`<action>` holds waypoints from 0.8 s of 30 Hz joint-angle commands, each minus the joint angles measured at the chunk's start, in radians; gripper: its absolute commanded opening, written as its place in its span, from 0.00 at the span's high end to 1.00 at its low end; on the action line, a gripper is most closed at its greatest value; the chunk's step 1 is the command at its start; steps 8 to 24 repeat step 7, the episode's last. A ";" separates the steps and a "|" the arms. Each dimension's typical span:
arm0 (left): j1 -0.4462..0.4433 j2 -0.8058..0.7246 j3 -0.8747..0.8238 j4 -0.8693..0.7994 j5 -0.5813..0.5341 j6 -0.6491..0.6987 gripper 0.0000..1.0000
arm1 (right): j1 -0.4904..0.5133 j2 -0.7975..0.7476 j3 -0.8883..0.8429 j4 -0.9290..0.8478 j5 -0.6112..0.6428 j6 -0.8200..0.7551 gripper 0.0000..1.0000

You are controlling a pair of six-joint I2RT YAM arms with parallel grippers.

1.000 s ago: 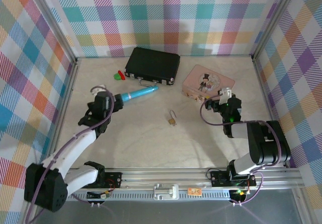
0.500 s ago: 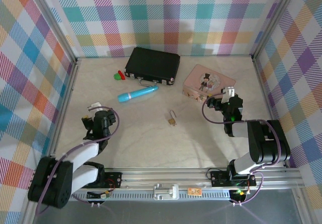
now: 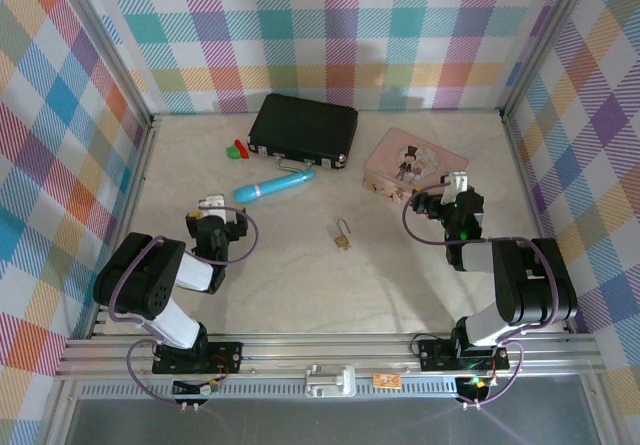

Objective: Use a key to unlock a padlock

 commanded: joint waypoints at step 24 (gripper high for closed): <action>0.072 -0.019 0.116 -0.154 0.075 -0.047 0.00 | -0.017 0.020 0.011 -0.059 -0.012 0.026 0.01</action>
